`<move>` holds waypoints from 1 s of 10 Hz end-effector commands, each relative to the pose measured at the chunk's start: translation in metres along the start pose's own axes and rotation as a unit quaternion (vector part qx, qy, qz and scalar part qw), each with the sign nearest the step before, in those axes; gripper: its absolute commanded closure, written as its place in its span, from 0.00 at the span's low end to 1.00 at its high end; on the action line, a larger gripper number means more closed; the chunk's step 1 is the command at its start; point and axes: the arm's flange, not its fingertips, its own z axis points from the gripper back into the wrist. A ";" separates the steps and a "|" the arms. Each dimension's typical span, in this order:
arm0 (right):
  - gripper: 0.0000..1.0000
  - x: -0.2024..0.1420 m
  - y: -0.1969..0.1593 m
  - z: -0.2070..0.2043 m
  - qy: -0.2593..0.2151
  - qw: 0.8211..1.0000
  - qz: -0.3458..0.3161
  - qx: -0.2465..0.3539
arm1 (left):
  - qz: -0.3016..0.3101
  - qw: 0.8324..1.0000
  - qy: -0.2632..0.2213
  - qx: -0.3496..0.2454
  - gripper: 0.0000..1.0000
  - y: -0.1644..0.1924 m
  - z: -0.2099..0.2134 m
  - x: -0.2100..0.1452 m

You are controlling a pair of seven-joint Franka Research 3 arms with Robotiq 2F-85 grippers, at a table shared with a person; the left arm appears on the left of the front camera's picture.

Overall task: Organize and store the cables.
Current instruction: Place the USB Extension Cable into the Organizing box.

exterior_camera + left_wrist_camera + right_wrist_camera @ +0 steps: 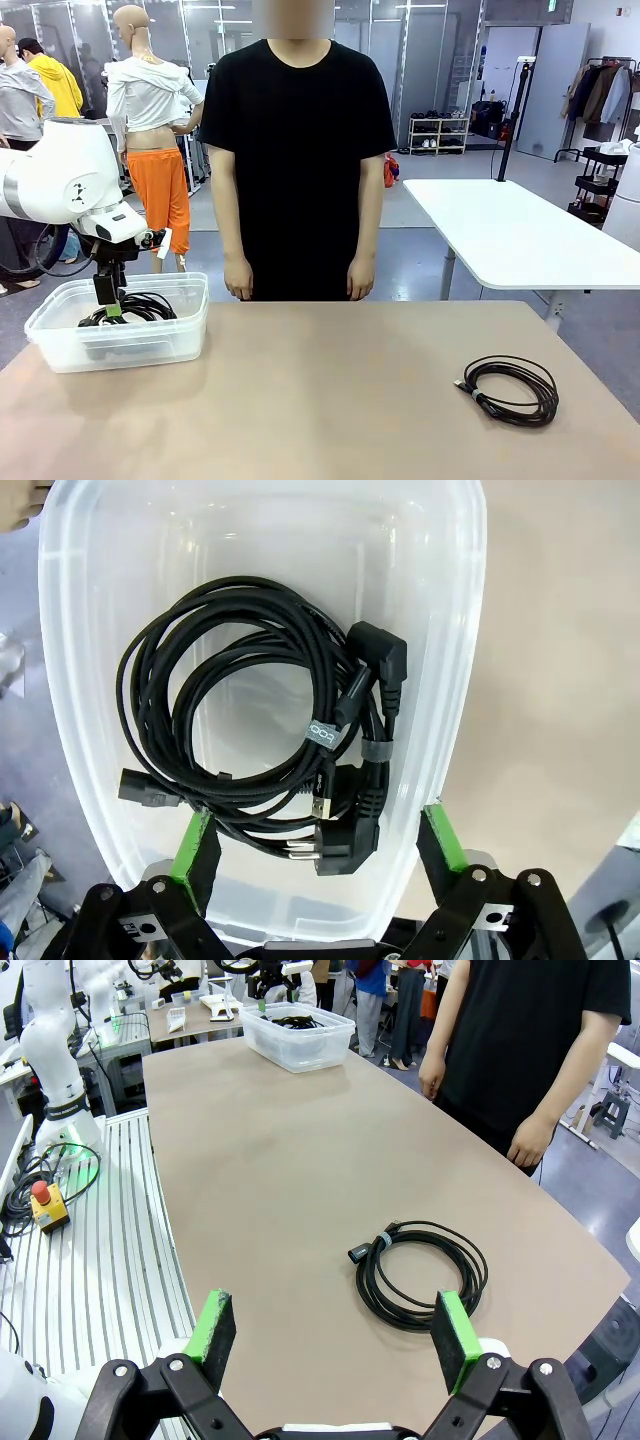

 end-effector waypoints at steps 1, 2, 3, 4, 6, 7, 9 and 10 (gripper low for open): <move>0.00 0.001 0.000 0.001 -0.006 1.000 0.009 -0.003 | -0.001 1.000 0.003 0.000 0.00 0.001 0.000 -0.001; 0.00 0.001 0.000 0.001 -0.006 1.000 0.009 -0.003 | -0.001 1.000 0.003 0.000 0.00 0.001 0.000 -0.001; 0.00 0.001 0.000 0.001 -0.006 1.000 0.009 -0.003 | -0.001 1.000 0.003 0.000 0.00 0.001 0.000 -0.001; 0.00 0.001 0.000 0.001 -0.006 1.000 0.009 -0.003 | -0.001 1.000 0.003 0.000 0.00 0.001 0.000 -0.001; 0.00 0.001 0.000 0.001 -0.006 1.000 0.009 -0.003 | -0.001 1.000 0.003 0.000 0.00 0.001 0.000 -0.001; 0.00 0.001 0.000 0.001 -0.006 1.000 0.009 -0.003 | -0.001 1.000 0.003 0.000 0.00 0.001 0.000 -0.001; 0.00 0.001 0.000 0.001 -0.006 1.000 0.009 -0.003 | -0.001 1.000 0.003 0.000 0.00 0.001 0.000 -0.001; 0.00 0.001 0.000 0.001 -0.006 1.000 0.009 -0.003 | -0.001 1.000 0.003 0.000 0.00 0.001 0.000 -0.001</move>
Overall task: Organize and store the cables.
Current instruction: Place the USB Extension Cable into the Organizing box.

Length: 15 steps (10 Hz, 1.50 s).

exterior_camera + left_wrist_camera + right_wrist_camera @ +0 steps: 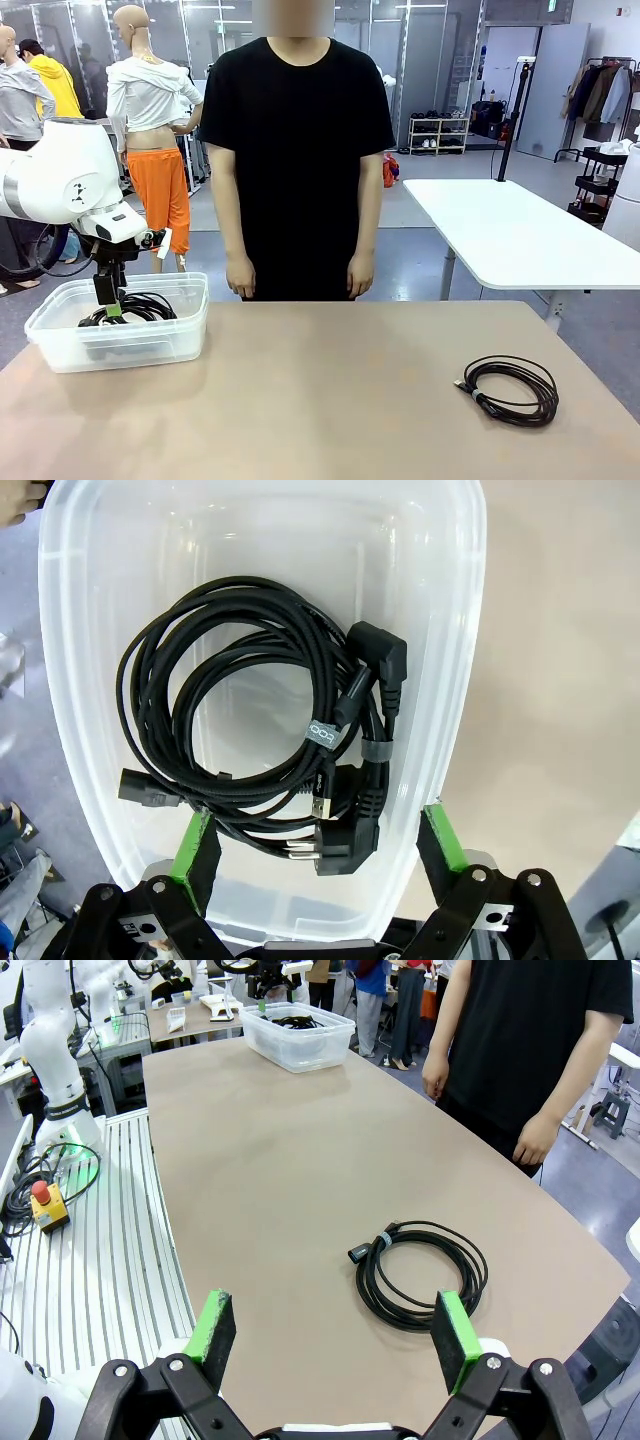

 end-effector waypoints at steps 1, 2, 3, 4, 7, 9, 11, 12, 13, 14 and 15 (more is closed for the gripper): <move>0.00 0.001 0.000 0.001 -0.006 1.000 0.009 -0.003 | -0.001 1.000 0.003 0.000 0.00 0.001 0.000 -0.001; 0.00 0.001 0.000 0.001 -0.006 1.000 0.009 -0.003 | -0.001 1.000 0.003 0.000 0.00 0.001 0.000 -0.001; 0.00 0.001 0.000 0.001 -0.006 1.000 0.009 -0.003 | -0.001 1.000 0.003 0.000 0.00 0.001 0.000 -0.001; 0.00 0.001 0.000 0.001 -0.006 1.000 0.009 -0.003 | -0.001 1.000 0.003 0.000 0.00 0.001 0.000 -0.001; 0.00 0.001 0.000 0.001 -0.006 1.000 0.009 -0.003 | -0.001 1.000 0.003 0.000 0.00 0.001 0.000 -0.001; 0.00 0.001 0.000 0.001 -0.006 1.000 0.009 -0.003 | -0.001 1.000 0.003 0.000 0.00 0.001 0.000 -0.001; 0.00 0.001 0.000 0.001 -0.006 1.000 0.009 -0.003 | -0.001 1.000 0.003 0.000 0.00 0.001 0.000 -0.001; 0.00 0.001 0.000 0.001 -0.006 1.000 0.009 -0.003 | -0.001 1.000 0.003 0.000 0.00 0.001 0.000 -0.001; 0.00 0.001 0.000 0.001 -0.006 1.000 0.009 -0.003 | -0.001 1.000 0.003 0.000 0.00 0.001 0.000 -0.001; 0.00 0.001 0.000 0.001 -0.006 1.000 0.009 -0.003 | -0.001 1.000 0.003 0.000 0.00 0.001 0.000 -0.001; 0.00 0.001 0.000 0.001 -0.006 1.000 0.009 -0.003 | -0.001 1.000 0.003 0.000 0.00 0.001 0.000 -0.001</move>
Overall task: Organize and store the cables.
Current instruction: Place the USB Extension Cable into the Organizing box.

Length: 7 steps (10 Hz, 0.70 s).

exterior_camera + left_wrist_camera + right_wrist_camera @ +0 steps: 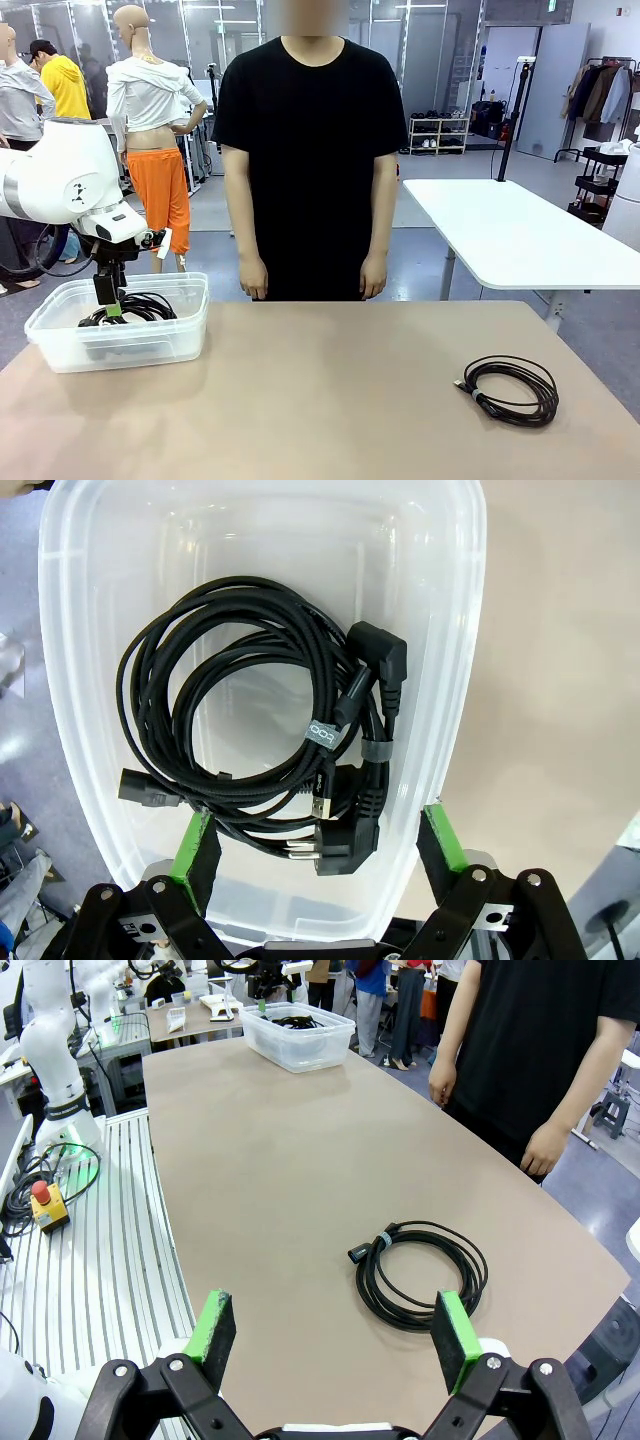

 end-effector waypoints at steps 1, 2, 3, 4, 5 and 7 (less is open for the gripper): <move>0.00 0.001 0.000 0.001 -0.006 1.000 0.009 -0.003 | -0.001 1.000 0.003 0.000 0.00 0.001 0.000 -0.001; 0.00 0.001 0.000 0.001 -0.006 1.000 0.009 -0.003 | -0.001 1.000 0.003 0.000 0.00 0.001 0.000 -0.001; 0.00 0.001 0.000 0.001 -0.006 1.000 0.009 -0.003 | -0.001 1.000 0.003 0.000 0.00 0.001 0.000 -0.001; 0.00 0.001 0.000 0.001 -0.006 1.000 0.009 -0.003 | -0.001 1.000 0.003 0.000 0.00 0.001 0.000 -0.001; 0.00 0.001 0.000 0.001 -0.006 1.000 0.009 -0.003 | -0.001 1.000 0.003 0.000 0.00 0.001 0.000 -0.001; 0.00 0.001 0.000 0.001 -0.006 1.000 0.009 -0.003 | -0.001 1.000 0.003 0.000 0.00 0.001 0.000 -0.001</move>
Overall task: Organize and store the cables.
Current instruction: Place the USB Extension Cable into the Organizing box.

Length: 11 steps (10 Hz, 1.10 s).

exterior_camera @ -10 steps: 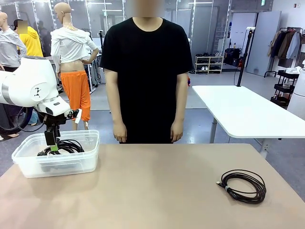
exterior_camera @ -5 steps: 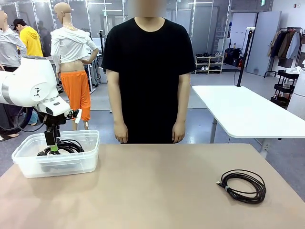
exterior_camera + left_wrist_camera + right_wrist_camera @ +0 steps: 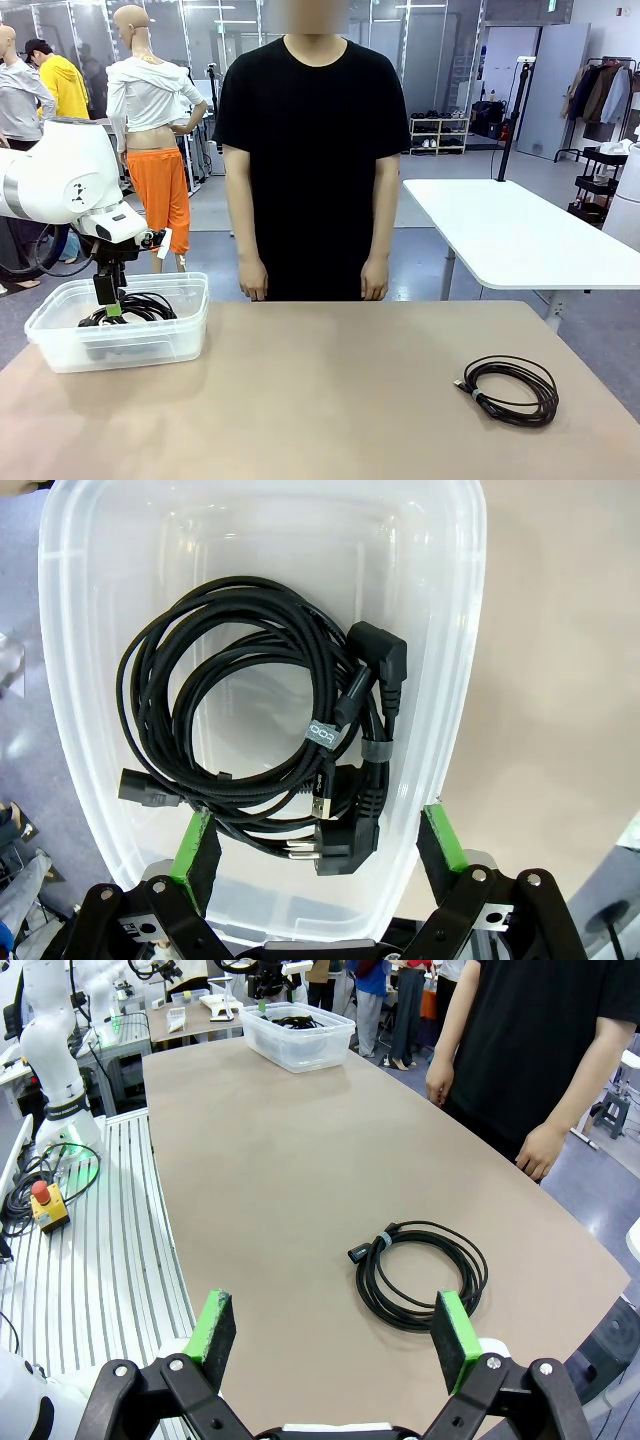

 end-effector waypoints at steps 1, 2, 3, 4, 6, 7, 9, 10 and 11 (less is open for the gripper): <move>0.00 0.001 0.000 0.001 -0.006 1.000 0.009 -0.003 | -0.001 1.000 0.003 0.000 0.00 0.001 0.000 -0.001; 0.00 0.001 0.000 0.001 -0.006 1.000 0.009 -0.003 | -0.001 1.000 0.003 0.000 0.00 0.001 0.000 -0.001; 0.00 0.001 0.000 0.001 -0.006 1.000 0.009 -0.003 | -0.001 1.000 0.003 0.000 0.00 0.001 0.000 -0.001; 0.00 0.000 0.000 0.000 0.000 1.000 0.000 0.000 | 0.000 1.000 0.000 0.000 0.00 0.000 0.000 0.000; 0.00 0.039 0.007 0.004 0.096 0.995 -0.038 -0.014 | 0.064 0.997 -0.040 -0.029 0.00 -0.012 0.043 -0.012; 0.00 0.065 0.010 0.001 0.123 0.991 -0.045 -0.011 | 0.086 0.993 -0.068 -0.032 0.00 -0.025 0.066 -0.026; 0.00 0.113 0.013 -0.007 0.183 0.982 -0.040 -0.008 | 0.117 0.983 -0.127 -0.061 0.00 -0.068 0.101 -0.055; 0.00 0.138 0.015 -0.011 0.203 0.978 -0.046 0.001 | 0.132 0.976 -0.160 -0.064 0.00 -0.098 0.119 -0.076; 0.00 0.156 0.013 -0.016 0.216 0.974 -0.066 0.004 | 0.129 0.963 -0.227 -0.067 0.00 -0.120 0.127 -0.095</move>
